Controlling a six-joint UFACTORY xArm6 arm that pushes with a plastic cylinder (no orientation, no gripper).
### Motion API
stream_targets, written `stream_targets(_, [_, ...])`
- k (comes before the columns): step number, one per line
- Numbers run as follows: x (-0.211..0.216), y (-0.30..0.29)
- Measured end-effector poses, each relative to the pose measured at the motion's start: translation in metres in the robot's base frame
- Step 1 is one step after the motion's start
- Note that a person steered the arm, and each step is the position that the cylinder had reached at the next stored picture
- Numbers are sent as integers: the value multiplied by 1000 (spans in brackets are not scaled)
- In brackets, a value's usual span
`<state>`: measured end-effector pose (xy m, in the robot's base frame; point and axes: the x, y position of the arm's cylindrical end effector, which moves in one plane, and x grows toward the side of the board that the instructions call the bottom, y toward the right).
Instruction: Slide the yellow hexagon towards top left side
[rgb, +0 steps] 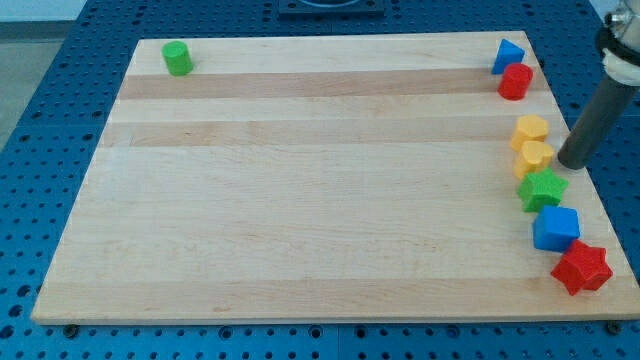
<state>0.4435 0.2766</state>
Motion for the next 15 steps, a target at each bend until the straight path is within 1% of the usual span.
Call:
stream_targets(1, [-1, -7])
stream_targets(4, [-25, -6])
stream_targets(7, [-27, -8])
stream_targets(9, [-27, -27])
stream_targets(12, [-27, -74])
stream_targets(15, [-47, -78])
